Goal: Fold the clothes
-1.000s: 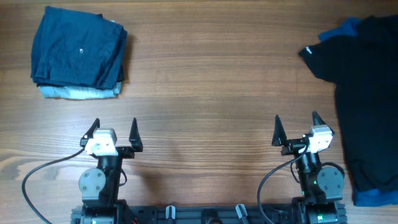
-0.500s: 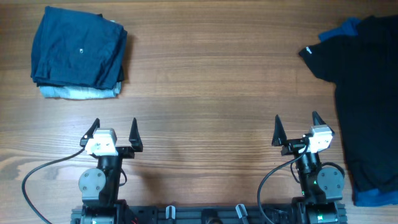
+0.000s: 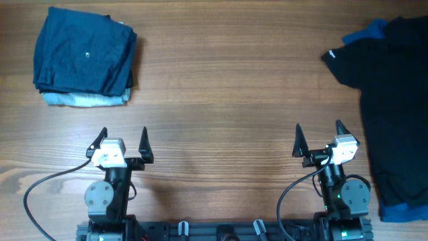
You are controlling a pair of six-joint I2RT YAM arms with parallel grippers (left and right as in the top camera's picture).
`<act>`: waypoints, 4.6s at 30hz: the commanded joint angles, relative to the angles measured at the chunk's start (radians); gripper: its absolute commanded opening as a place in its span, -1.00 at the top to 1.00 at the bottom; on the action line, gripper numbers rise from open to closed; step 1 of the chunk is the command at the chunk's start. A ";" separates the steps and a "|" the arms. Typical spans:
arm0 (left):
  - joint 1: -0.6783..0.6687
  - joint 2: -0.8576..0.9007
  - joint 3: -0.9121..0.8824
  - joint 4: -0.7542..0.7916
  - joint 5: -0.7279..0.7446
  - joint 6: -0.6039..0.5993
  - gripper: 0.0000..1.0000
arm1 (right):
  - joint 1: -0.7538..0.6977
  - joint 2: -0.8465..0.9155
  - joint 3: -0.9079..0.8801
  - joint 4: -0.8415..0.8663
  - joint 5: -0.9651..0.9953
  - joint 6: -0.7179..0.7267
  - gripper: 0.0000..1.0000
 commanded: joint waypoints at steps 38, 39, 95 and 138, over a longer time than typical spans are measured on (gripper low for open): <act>0.004 1.455 1.657 -0.900 0.414 -0.068 -1.00 | -0.150 1.604 1.848 -0.959 0.030 -0.013 -0.99; 0.004 1.487 1.657 -0.904 0.414 -0.068 -0.99 | -0.185 1.658 1.850 -0.951 -0.047 -0.013 -0.99; -0.001 1.677 1.649 -1.079 0.405 -0.068 -1.00 | -0.288 2.337 2.026 -0.818 0.060 0.391 0.92; -0.001 1.677 1.649 -1.087 0.341 -0.067 -0.99 | 0.484 2.158 2.014 -0.928 -0.179 0.223 0.77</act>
